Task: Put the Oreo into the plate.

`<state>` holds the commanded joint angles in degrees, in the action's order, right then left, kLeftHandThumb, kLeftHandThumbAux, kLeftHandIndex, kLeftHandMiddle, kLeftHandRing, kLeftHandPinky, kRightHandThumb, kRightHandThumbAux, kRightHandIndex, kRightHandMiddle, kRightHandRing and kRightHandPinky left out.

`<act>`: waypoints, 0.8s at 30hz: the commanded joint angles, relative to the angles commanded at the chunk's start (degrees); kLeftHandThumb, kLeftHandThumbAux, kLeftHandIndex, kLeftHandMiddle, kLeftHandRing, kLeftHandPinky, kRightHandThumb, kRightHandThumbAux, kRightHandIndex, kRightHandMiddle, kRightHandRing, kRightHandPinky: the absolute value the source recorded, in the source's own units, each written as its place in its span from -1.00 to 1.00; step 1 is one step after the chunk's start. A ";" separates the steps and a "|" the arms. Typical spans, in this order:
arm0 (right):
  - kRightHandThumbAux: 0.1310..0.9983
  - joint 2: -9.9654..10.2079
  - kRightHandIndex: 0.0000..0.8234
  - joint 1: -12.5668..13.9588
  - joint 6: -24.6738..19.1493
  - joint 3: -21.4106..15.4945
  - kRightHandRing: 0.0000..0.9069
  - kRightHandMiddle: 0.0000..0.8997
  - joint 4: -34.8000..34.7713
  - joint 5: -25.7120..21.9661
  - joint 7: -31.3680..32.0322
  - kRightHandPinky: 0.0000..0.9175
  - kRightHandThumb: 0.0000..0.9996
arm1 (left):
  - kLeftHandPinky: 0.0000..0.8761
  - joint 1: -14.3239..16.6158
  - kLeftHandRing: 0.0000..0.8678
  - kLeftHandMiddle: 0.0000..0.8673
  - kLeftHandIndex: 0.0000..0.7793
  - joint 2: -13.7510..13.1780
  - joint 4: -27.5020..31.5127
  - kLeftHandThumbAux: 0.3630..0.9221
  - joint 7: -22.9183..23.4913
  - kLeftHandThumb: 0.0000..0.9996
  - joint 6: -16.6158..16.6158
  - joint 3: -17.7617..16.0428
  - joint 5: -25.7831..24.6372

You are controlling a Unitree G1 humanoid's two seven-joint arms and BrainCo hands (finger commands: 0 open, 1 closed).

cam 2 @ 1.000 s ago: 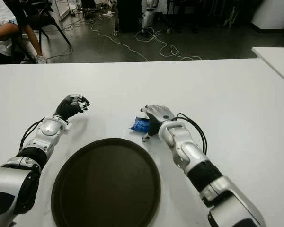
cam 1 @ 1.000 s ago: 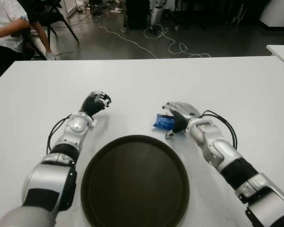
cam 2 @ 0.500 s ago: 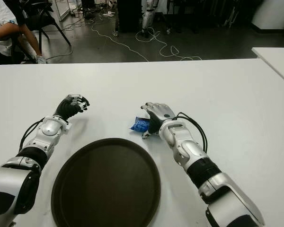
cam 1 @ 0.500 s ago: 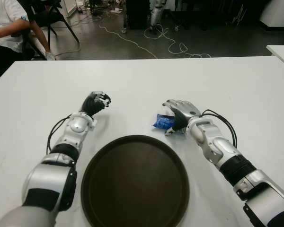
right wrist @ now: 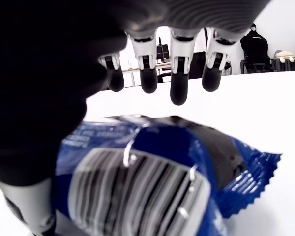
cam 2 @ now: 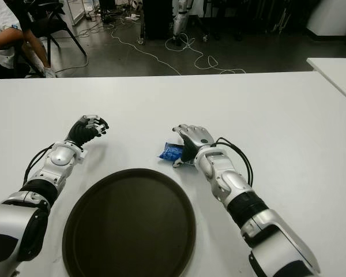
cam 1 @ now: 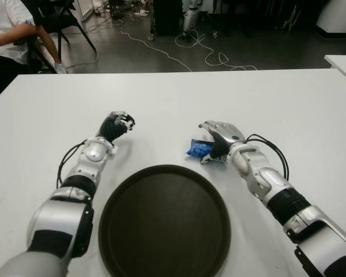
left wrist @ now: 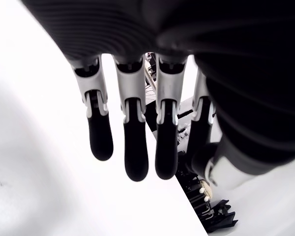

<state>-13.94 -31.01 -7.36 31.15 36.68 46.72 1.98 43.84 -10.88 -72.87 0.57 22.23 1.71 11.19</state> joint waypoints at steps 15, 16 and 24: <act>0.54 -0.31 -0.46 -1.11 2.29 -0.92 -0.48 -0.47 2.89 -2.39 -1.85 -0.47 -1.00 | -0.13 -0.12 -0.01 0.03 0.27 0.03 0.03 0.04 0.62 0.89 0.40 -0.16 -0.10; 0.53 -0.36 -0.45 -1.16 2.33 -0.91 -0.47 -0.47 2.90 -2.53 -1.80 -0.48 -1.00 | -0.13 -0.12 -0.01 0.03 0.27 0.03 0.04 0.04 0.61 0.89 0.42 -0.15 -0.07; 0.49 -0.90 -0.40 -1.22 3.09 -1.36 -0.42 -0.43 2.32 -3.57 -0.65 -0.45 -1.00 | -0.12 -0.06 0.00 0.02 0.26 0.04 0.02 0.04 0.66 0.89 0.55 -0.06 0.04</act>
<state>-14.84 -32.23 -4.27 29.79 39.00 43.15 1.33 43.78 -10.84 -72.84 1.23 22.78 1.65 11.24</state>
